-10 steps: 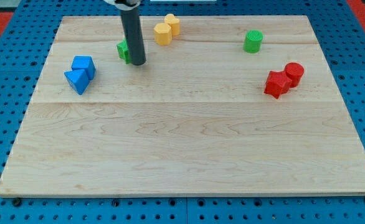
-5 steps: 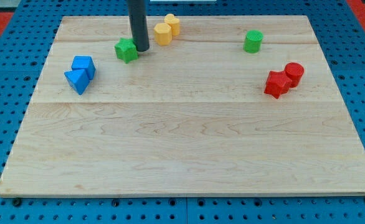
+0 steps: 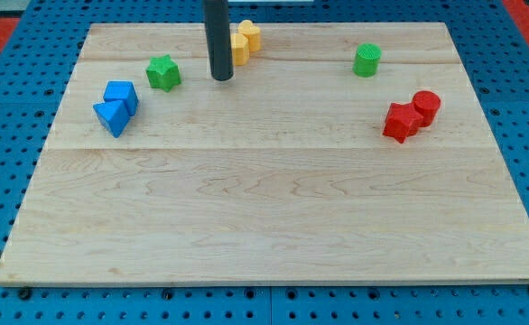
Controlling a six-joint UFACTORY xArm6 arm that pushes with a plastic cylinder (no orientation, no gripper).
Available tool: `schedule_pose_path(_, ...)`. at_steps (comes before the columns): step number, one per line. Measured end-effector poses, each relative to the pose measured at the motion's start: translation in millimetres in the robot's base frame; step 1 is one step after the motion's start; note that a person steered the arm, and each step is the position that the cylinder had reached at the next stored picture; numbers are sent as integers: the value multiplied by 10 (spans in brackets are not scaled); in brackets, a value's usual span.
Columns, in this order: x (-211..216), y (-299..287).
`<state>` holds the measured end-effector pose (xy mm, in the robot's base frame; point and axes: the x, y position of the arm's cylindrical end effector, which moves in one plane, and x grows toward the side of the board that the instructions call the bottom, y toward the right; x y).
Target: Place the green star above the blue cube
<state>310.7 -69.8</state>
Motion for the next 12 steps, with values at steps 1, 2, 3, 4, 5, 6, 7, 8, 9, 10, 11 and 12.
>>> schedule_pose_path(1,0,-152)
schedule_pose_path(2,0,-554)
schedule_pose_path(3,3,-608)
schedule_pose_path(4,68,-608)
schedule_pose_path(5,147,-609)
schedule_pose_path(6,147,-670)
schedule_pose_path(7,148,-800)
schedule_pose_path(8,148,-914)
schedule_pose_path(9,148,-977)
schedule_pose_path(10,148,-1016)
schedule_pose_path(11,148,-1019)
schedule_pose_path(12,148,-1064)
